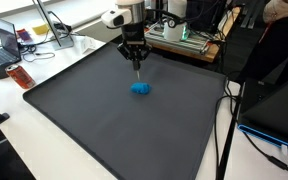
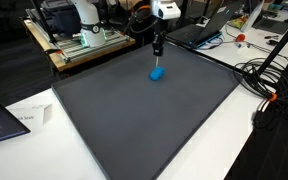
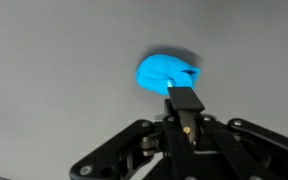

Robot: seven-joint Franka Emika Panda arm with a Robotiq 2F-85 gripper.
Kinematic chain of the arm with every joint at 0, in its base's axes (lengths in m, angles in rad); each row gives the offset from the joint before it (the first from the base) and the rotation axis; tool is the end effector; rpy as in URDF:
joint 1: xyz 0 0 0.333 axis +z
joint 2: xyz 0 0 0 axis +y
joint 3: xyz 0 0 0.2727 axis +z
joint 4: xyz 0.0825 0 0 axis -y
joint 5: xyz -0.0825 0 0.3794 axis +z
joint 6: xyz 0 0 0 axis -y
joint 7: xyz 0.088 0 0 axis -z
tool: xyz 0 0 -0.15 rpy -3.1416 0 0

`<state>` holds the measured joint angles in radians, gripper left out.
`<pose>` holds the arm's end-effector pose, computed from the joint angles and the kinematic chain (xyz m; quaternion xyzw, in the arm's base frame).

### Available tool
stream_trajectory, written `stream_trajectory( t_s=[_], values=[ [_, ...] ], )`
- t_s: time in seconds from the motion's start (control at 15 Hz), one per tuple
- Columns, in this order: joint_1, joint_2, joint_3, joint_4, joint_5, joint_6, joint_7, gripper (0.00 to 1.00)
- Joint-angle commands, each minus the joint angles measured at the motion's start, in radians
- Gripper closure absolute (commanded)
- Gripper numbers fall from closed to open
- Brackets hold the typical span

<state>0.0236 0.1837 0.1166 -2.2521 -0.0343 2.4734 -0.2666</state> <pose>0.5282 0.0754 0.2049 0.9767 0.2138 0.0195 0.0015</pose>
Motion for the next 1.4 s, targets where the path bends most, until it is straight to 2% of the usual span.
stream_trajectory(
  t_s=[0.0,0.4,0.73,1.33],
  values=[
    [0.023,0.024,-0.017,-0.013,-0.045,0.041,0.05,0.97],
    [0.034,0.088,-0.032,-0.013,-0.09,0.107,0.1,0.97],
    [0.047,0.13,-0.043,-0.011,-0.114,0.114,0.131,0.97],
    [0.039,0.066,-0.026,-0.013,-0.08,0.091,0.111,0.97]
  ],
)
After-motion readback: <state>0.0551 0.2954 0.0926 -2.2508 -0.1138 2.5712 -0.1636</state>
